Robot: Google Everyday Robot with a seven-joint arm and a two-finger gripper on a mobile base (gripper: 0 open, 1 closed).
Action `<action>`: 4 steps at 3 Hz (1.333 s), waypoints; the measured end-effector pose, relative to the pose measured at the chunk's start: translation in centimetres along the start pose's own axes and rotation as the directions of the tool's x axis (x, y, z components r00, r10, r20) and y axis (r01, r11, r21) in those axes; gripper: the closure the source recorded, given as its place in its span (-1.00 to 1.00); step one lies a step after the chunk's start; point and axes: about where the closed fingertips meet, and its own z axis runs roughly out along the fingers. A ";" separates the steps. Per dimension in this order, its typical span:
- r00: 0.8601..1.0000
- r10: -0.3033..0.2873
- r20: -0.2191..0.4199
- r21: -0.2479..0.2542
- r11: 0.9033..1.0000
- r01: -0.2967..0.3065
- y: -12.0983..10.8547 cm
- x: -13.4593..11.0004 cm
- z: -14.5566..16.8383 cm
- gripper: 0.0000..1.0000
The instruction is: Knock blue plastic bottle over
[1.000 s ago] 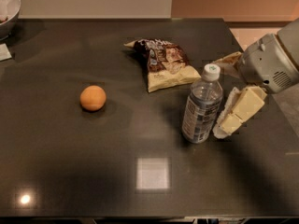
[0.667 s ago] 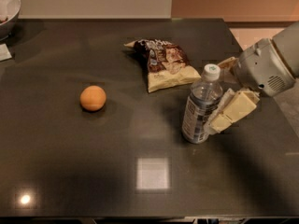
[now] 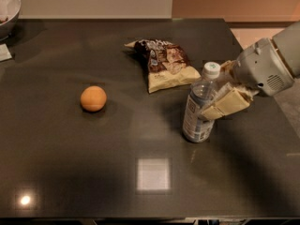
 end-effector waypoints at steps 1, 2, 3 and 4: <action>0.997 -0.016 -0.075 0.002 1.000 0.016 -0.4 -1.2 -1.2 0.76; 0.972 -0.054 -0.229 -0.017 0.999 0.051 -0.8 -1.7 -1.8 1.00; 0.919 -0.100 -0.382 -0.061 0.995 0.084 -1.1 -1.1 -1.5 1.00; 0.874 -0.135 -0.467 -0.088 0.991 0.106 -1.4 -0.7 -1.1 1.00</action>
Offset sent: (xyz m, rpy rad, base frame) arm 0.0137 -0.0120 0.0342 -0.4917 0.0357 0.0811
